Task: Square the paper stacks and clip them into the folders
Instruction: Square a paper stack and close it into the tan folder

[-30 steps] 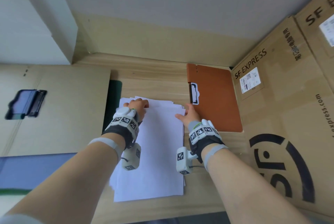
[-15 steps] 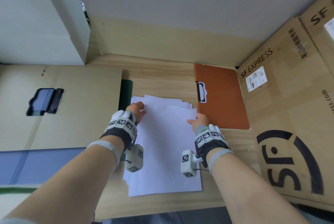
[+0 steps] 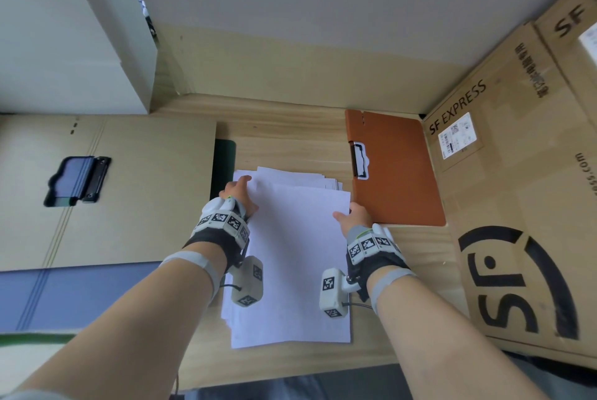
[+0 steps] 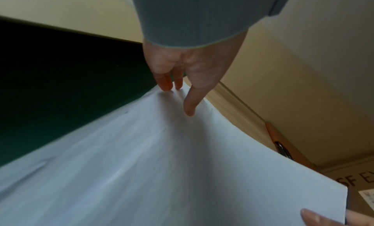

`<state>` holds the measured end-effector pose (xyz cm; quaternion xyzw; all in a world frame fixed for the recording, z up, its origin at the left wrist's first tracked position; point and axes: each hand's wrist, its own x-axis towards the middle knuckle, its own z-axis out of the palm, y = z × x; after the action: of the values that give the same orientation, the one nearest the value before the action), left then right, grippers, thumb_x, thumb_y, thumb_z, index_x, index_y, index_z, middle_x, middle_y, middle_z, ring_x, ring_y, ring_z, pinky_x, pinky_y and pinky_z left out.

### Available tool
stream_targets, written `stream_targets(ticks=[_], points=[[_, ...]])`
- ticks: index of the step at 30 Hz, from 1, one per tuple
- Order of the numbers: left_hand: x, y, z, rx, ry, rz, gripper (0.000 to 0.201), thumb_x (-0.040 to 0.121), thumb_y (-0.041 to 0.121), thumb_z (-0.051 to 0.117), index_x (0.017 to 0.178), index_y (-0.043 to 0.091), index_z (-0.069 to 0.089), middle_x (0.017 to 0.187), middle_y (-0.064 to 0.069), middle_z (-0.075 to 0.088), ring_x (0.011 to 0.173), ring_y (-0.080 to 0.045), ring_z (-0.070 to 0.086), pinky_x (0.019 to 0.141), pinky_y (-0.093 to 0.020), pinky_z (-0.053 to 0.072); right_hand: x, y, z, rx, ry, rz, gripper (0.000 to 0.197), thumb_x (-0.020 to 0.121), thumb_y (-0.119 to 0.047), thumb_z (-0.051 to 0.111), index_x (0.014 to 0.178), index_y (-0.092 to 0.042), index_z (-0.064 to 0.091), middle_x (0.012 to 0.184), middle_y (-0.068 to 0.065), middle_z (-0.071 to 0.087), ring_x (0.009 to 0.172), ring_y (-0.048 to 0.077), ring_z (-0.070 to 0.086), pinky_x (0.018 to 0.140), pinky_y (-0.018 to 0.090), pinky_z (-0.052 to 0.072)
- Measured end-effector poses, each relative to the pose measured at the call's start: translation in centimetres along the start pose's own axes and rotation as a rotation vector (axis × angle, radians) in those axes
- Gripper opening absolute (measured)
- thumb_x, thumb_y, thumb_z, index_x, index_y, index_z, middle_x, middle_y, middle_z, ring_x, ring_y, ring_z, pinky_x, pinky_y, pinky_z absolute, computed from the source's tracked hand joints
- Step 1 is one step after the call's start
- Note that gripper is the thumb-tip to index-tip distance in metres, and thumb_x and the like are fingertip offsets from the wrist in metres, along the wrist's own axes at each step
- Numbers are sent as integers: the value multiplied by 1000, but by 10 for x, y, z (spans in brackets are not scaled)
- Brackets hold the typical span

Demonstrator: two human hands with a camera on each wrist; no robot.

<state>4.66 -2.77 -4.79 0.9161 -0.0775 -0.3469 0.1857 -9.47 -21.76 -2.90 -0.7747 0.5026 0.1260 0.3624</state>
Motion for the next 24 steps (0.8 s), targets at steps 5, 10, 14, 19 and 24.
stream_targets(ticks=[5, 10, 14, 19, 24], points=[[3, -1, 1, -24, -6, 26, 71, 83, 15, 62, 144, 27, 27, 141, -12, 41, 125, -36, 45, 102, -42, 43, 2, 1, 1, 33, 24, -15, 29, 90, -14, 57, 112, 4, 59, 120, 18, 64, 109, 33, 61, 83, 32, 46], [3, -1, 1, -212, 42, 76, 70, 80, 8, 65, 141, 22, 34, 133, -7, 54, 116, -32, 56, 98, -38, 47, 2, 1, 5, 64, 25, -42, 28, 87, -11, 60, 110, 4, 62, 117, 18, 66, 106, 34, 62, 84, 33, 47], [1, -1, 0, -310, 39, 57, 51, 84, 5, 62, 132, 15, 48, 125, -9, 61, 110, -29, 60, 91, -34, 49, 4, 0, 8, 6, 38, -70, 34, 83, -16, 65, 113, -1, 62, 123, 17, 61, 109, 34, 59, 89, 35, 46], [-3, 2, -5, -198, 23, 76, 28, 90, 11, 53, 116, 3, 62, 120, -18, 63, 108, -36, 60, 91, -37, 48, 8, -1, 7, -25, 59, -82, 32, 83, -15, 65, 111, -1, 63, 120, 16, 63, 106, 32, 61, 86, 33, 47], [3, -4, -5, -303, 11, 73, 12, 87, 23, 61, 88, 13, 56, 114, -17, 64, 80, -24, 53, 70, -29, 41, 12, 0, 1, 23, 105, -53, 30, 86, -9, 58, 116, -3, 61, 118, 15, 66, 106, 32, 62, 85, 33, 47]])
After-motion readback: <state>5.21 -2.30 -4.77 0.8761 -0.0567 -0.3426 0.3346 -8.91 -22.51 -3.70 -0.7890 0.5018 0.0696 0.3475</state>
